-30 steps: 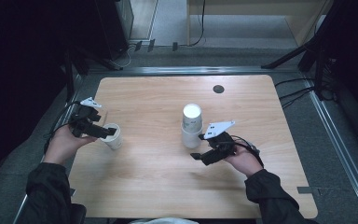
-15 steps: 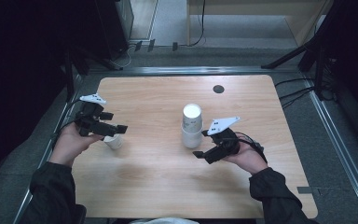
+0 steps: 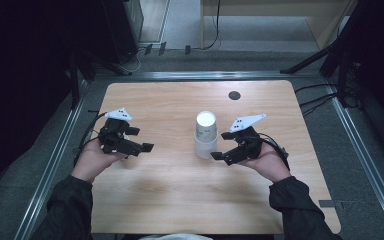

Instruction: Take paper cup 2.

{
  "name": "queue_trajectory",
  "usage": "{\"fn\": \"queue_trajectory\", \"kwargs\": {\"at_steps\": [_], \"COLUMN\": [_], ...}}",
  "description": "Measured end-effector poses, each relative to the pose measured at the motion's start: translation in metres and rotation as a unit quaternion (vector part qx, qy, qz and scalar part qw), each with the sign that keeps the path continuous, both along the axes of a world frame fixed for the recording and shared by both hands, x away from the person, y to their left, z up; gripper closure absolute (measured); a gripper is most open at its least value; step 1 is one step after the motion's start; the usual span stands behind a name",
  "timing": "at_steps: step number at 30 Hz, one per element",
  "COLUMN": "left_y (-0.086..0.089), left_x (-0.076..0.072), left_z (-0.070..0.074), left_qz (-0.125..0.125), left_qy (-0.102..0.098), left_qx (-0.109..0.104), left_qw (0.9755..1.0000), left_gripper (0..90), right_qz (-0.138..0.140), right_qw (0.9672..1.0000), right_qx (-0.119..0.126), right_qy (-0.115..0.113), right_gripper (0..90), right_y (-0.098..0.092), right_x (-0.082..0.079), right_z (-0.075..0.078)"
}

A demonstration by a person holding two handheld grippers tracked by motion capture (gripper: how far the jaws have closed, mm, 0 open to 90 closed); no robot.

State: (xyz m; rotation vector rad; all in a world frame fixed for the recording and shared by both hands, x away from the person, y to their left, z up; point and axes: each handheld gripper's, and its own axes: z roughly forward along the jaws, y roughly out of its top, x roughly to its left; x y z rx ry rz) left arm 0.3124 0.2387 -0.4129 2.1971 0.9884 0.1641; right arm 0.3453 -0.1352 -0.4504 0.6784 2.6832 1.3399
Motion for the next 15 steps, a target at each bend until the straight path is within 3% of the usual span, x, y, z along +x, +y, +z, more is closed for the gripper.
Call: {"fn": "queue_trajectory", "kwargs": {"at_steps": [6, 10, 15], "left_y": [-0.014, -0.023, -0.032], "left_x": [-0.011, -0.02, -0.028], "left_z": [-0.009, -0.014, -0.022], "left_qz": [-0.012, -0.033, -0.043], "left_qy": [0.004, 0.008, 0.003], "left_qx": [0.009, -0.007, -0.003], "left_qw": [0.9999, 0.9994, 0.9991], "left_gripper": [13.7, 13.6, 13.6], "right_qz": [-0.002, 0.0, 0.007], "right_qw": [0.9999, 0.9999, 1.0], "right_qx": [-0.006, -0.006, -0.002], "right_qy": [-0.009, -0.008, -0.004], "right_gripper": [18.9, 21.1, 21.7], "right_y": [-0.005, -0.005, -0.002], "right_x": [0.008, 0.014, 0.02], "right_z": [0.006, 0.008, 0.013]}}
